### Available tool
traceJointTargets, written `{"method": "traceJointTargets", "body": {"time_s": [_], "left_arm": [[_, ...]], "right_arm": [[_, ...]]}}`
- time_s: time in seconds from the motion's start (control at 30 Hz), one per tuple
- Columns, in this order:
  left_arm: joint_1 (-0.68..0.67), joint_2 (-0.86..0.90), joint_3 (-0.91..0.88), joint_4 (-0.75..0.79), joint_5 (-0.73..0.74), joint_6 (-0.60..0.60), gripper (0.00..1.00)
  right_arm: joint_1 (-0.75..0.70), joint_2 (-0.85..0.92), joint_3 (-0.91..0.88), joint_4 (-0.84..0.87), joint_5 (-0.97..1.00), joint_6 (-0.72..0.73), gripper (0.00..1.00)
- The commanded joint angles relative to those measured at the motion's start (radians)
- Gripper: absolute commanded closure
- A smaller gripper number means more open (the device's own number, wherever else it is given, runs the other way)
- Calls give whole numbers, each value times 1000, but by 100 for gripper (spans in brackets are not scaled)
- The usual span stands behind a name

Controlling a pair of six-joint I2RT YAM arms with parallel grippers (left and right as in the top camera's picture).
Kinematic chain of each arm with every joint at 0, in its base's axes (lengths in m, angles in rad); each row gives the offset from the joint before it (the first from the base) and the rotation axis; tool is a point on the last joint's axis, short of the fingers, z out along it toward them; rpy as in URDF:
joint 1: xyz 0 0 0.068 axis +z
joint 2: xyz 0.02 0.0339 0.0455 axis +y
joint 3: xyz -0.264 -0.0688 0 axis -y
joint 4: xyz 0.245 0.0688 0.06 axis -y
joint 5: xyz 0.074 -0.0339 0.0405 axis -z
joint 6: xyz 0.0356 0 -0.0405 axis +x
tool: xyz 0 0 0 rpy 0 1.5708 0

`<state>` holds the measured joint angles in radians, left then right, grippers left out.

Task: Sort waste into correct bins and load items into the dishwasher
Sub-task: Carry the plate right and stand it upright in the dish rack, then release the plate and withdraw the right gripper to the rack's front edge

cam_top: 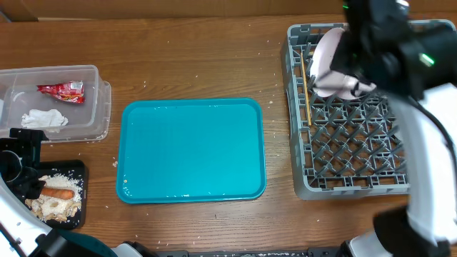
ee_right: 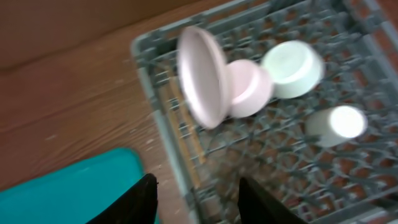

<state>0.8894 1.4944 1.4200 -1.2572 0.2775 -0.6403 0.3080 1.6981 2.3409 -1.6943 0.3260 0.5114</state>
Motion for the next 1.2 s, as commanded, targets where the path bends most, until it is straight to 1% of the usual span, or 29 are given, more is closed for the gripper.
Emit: {"method": "traceJointTargets", "body": {"time_s": [0.0, 0.13, 0.23, 0.27, 0.3, 0.37, 0.5, 1.17], "left_arm": [[-6, 6, 6, 2, 3, 9, 0], [-6, 6, 6, 2, 3, 9, 0], [-6, 6, 6, 2, 3, 9, 0], [-6, 6, 6, 2, 3, 9, 0], [-6, 6, 6, 2, 3, 9, 0], [-6, 6, 6, 2, 3, 9, 0], [-6, 6, 6, 2, 3, 9, 0], [-6, 6, 6, 2, 3, 9, 0]], "right_arm": [[0, -156, -60, 0, -191, -28, 55], [0, -346, -238, 0, -187, -2, 54], [0, -510, -422, 6, -178, 21, 49], [0, -563, -487, 15, -178, 21, 42], [0, -627, -567, 35, -178, 21, 0], [0, -704, -666, 60, -182, 21, 0], [0, -780, -771, 91, -253, 21, 0], [0, -775, -775, 92, -260, 18, 0]]}}
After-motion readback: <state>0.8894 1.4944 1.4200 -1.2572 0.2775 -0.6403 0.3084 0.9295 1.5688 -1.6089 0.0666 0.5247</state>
